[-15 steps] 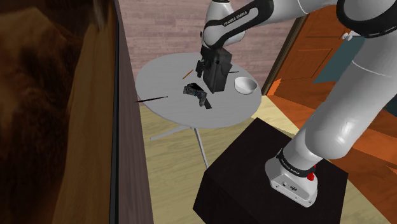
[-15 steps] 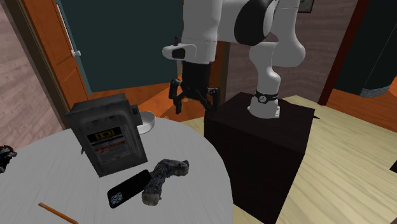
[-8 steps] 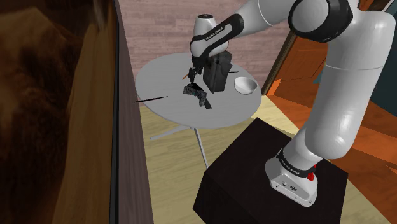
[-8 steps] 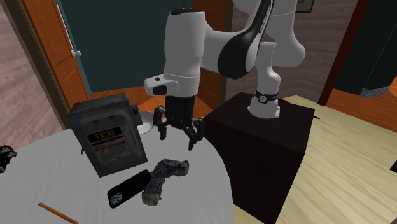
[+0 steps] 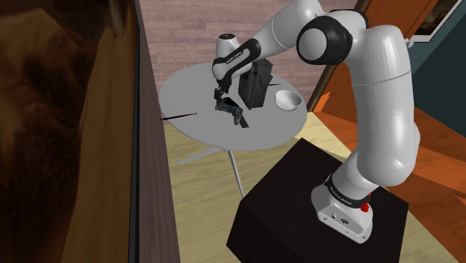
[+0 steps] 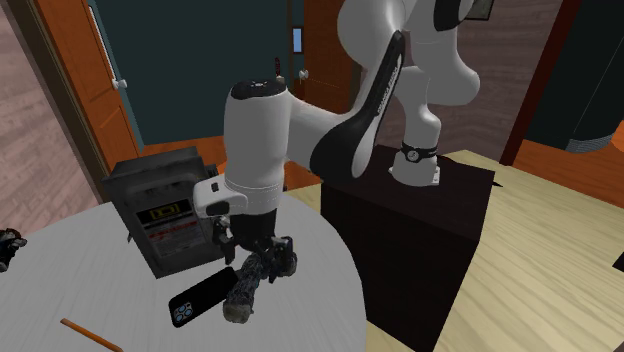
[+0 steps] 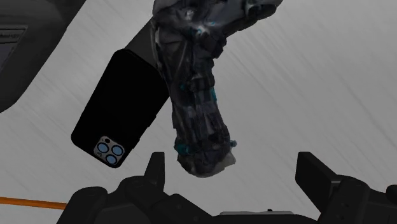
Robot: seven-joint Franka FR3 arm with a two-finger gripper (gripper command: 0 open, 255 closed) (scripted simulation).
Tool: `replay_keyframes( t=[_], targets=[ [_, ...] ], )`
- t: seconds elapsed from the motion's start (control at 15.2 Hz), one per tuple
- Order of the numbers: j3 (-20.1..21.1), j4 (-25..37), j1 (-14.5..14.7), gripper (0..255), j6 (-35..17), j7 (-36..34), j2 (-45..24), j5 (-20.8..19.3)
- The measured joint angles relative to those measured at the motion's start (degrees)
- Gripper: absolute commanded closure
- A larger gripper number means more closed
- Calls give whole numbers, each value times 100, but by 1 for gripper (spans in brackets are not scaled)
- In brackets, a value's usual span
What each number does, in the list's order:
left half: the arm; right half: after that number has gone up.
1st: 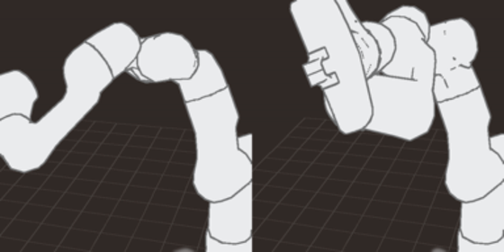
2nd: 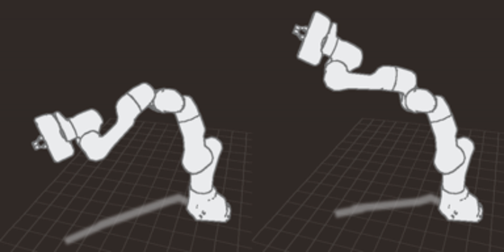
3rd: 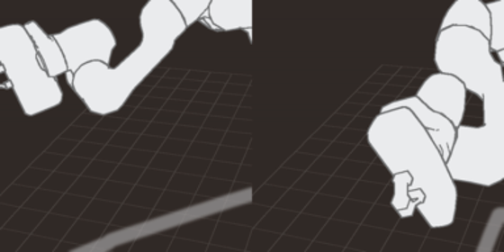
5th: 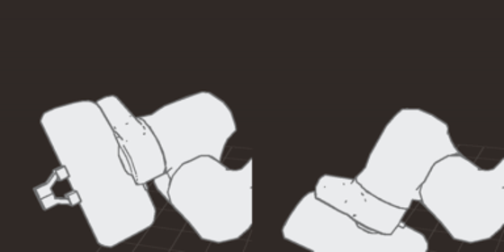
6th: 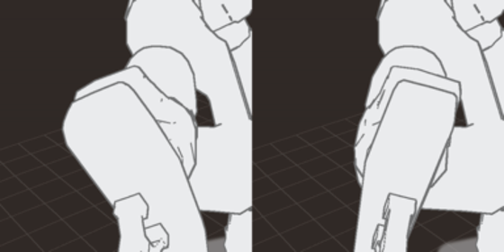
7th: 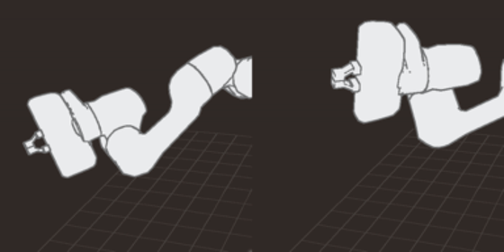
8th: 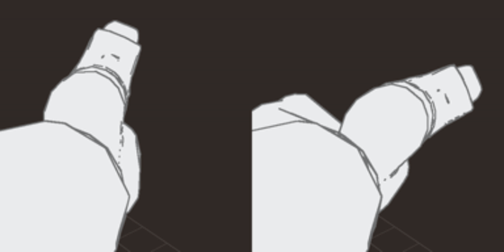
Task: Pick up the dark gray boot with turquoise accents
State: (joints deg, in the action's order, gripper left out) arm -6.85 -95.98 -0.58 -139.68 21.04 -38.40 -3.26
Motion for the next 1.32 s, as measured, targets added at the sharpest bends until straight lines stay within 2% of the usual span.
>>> replay_keyframes(
  t=[0.53, 0.59, 1.32],
  targets=[
    [16, 259, -35, 0, -302, -4, -571, 4],
    [17, 260, -33, 255, -313, -7, -582, 4],
    [17, 265, -31, 255, -300, -7, -570, 5]
  ],
)
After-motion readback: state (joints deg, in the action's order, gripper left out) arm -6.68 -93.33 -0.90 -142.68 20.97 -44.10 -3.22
